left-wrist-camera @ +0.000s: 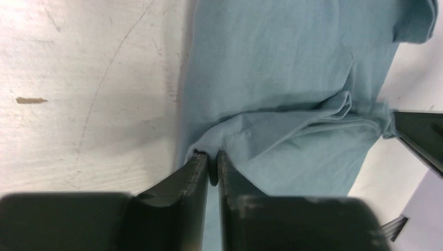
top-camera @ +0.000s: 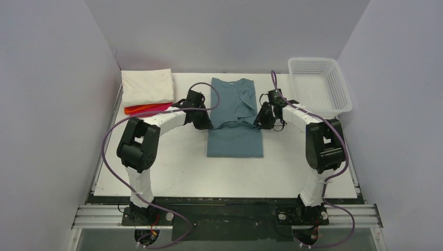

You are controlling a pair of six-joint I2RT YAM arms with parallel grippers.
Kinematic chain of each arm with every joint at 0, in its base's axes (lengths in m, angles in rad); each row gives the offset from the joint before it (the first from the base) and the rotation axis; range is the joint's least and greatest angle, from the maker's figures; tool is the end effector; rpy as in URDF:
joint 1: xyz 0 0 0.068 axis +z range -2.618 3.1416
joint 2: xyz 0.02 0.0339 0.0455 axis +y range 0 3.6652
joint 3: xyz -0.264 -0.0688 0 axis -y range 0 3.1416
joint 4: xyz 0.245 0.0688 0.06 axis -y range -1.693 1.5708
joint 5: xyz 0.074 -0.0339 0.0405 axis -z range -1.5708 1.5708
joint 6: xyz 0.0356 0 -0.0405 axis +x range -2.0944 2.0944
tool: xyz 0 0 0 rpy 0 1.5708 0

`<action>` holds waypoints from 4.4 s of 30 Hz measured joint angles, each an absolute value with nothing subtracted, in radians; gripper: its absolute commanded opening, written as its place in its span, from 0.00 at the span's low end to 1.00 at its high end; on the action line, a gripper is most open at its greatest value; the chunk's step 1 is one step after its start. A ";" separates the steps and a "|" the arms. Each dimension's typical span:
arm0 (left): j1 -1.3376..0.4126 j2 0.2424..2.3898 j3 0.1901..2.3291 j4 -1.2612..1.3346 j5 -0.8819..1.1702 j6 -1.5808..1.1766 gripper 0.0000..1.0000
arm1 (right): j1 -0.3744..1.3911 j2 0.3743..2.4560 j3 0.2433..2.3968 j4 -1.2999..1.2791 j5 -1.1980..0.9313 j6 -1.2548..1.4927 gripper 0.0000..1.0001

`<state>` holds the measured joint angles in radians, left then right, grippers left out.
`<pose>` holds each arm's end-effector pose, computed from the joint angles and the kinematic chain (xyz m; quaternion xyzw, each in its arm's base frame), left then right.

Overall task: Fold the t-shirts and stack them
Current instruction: Fold the folded rectangular tshirt in 1/3 of the way, then grab one side of the 2/3 rectangular tshirt with both arms, then fold the long partially folded tshirt into a neat square

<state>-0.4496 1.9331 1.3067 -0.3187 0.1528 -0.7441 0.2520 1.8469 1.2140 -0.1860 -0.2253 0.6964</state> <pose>0.3680 -0.1836 0.1768 -0.1160 0.9419 -0.2325 0.2130 0.3847 0.1073 0.1916 0.1634 0.9106 0.2596 0.2768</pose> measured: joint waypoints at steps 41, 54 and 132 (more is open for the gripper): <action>-0.567 1.654 0.851 -0.235 0.144 -0.882 0.07 | 0.326 1.444 0.637 -0.060 -0.261 0.796 0.25; -0.630 1.611 0.817 -0.230 0.105 -0.871 0.00 | 0.364 1.388 0.639 -0.149 -0.264 0.747 0.00; -0.310 1.932 1.426 -0.356 0.345 -0.661 0.00 | 0.102 1.718 1.168 -0.247 -0.630 0.728 0.00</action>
